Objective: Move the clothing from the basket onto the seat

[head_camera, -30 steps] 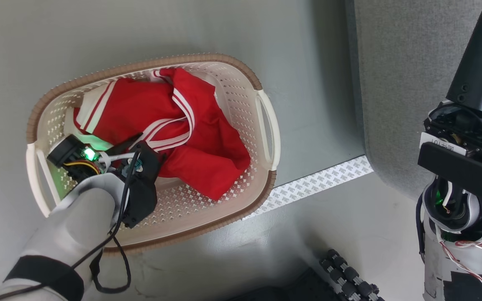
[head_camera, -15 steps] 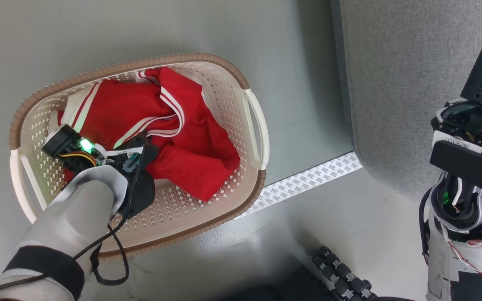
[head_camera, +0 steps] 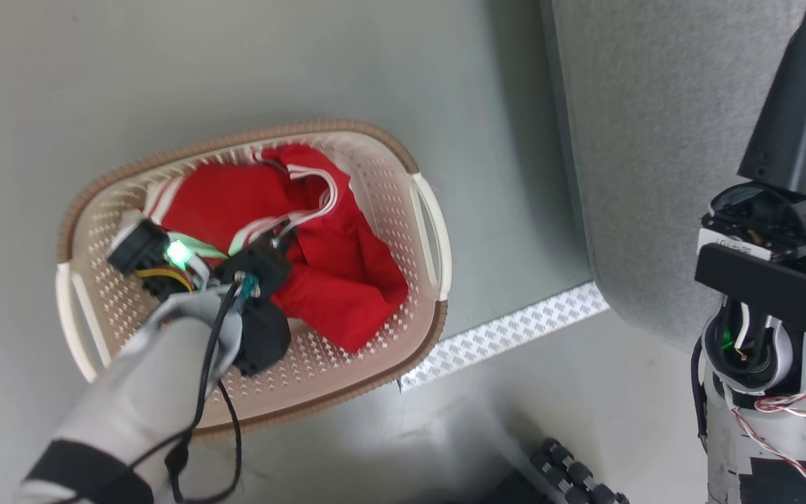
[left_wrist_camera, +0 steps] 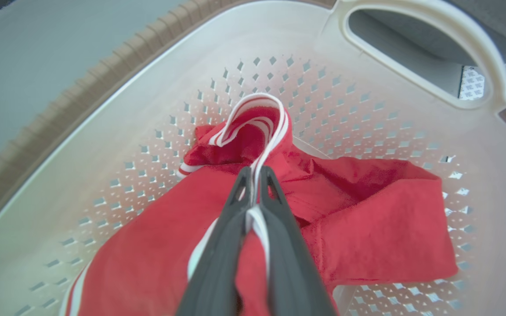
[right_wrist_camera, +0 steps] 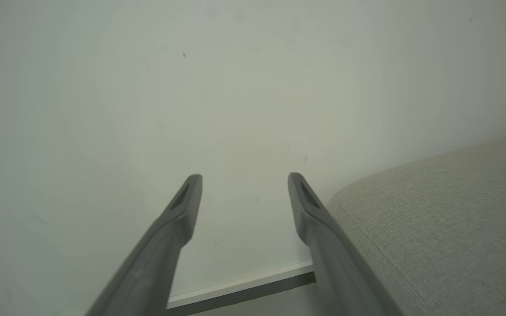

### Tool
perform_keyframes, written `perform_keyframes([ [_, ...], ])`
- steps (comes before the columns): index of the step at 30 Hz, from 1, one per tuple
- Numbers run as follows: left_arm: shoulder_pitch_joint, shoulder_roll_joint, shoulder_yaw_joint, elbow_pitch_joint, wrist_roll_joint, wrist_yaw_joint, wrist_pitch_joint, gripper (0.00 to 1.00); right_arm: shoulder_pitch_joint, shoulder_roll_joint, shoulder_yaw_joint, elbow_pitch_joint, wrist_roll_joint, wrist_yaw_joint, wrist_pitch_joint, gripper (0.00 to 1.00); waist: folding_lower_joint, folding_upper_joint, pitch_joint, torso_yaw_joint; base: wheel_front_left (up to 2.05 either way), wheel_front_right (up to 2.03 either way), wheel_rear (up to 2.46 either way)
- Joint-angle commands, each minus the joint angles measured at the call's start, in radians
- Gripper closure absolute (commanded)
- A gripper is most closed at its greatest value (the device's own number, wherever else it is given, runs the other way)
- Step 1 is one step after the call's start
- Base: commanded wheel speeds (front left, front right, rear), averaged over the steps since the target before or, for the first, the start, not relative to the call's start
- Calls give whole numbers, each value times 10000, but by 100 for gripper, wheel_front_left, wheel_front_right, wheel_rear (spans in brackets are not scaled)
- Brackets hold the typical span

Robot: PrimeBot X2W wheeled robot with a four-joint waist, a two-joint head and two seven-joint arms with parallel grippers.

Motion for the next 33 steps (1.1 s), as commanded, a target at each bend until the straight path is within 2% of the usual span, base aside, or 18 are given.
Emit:
perform_keyframes([
  [1, 490, 123, 72, -458, -200, 61, -57, 100, 178, 15, -16, 81, -135, 8, -9, 0, 0, 1, -664, 171, 0, 0, 0],
  [6, 1226, 193, 267, -1326, -622, 174, -58, 100, 401, 12, 20, 255, -419, 8, -7, 0, 0, 1, -1327, 341, 0, 0, 0],
  [17, 3171, 390, 716, -4229, -1235, 618, -60, 100, 1272, 7, 238, 780, -1210, 8, -7, 0, 0, 1, -3362, 1011, 0, 0, 0],
  [26, 4679, 252, 1323, -5942, -1735, 905, -60, 100, 2264, 9, 430, 1320, -1619, 8, -9, 0, 0, 1, -5340, 1433, 0, 0, 0],
  [33, 5721, 258, 1970, -7218, -2010, 968, -61, 100, 3088, 6, 673, 1675, -1786, 8, -7, 0, 0, 1, -6646, 1605, 0, 0, 0],
])
